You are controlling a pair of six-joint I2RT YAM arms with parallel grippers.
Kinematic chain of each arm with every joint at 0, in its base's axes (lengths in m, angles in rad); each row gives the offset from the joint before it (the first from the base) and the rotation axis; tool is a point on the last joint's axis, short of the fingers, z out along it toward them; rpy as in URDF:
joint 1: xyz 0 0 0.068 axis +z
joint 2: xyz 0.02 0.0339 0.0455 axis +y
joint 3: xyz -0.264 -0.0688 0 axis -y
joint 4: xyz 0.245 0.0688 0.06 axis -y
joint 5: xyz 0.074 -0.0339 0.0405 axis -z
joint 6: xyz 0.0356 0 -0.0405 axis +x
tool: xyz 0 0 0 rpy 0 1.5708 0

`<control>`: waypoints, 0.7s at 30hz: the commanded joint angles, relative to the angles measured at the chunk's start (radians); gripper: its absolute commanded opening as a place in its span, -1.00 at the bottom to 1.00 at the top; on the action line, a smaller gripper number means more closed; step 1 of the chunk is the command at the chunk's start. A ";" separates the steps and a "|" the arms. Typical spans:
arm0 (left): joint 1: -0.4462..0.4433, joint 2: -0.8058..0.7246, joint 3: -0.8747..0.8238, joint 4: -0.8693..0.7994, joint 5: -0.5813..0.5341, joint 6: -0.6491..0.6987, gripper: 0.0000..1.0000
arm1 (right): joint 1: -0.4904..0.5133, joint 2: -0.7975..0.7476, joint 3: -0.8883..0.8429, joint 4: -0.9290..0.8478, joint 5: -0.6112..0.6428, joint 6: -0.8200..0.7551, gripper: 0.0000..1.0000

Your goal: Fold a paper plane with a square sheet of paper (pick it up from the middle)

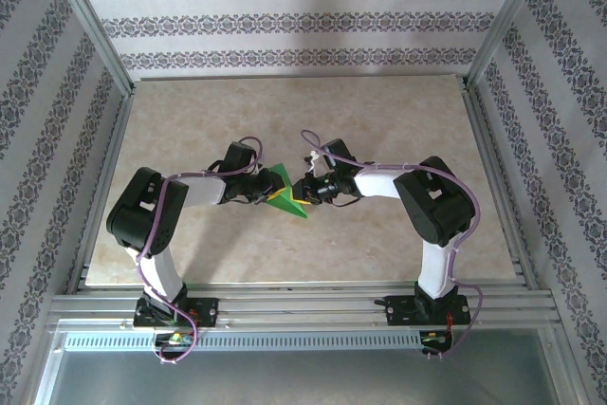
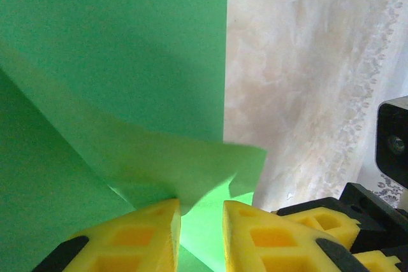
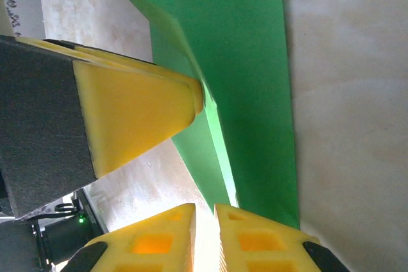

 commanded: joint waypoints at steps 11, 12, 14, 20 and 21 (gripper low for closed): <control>0.005 0.010 0.018 0.052 0.040 -0.006 -0.46 | -0.001 0.005 -0.022 -0.003 0.002 -0.036 -0.64; 0.006 0.012 0.019 0.051 0.040 -0.006 -0.46 | -0.002 0.007 -0.020 -0.004 0.002 -0.036 -0.64; 0.006 0.019 0.021 0.050 0.040 -0.007 -0.46 | -0.003 0.014 -0.017 -0.006 0.005 -0.036 -0.64; 0.006 0.029 0.025 0.039 0.035 -0.009 -0.43 | -0.003 0.034 -0.007 -0.009 0.010 -0.037 -0.64; 0.005 0.030 0.027 0.036 0.033 -0.009 -0.43 | -0.004 0.036 -0.004 -0.011 0.011 -0.037 -0.64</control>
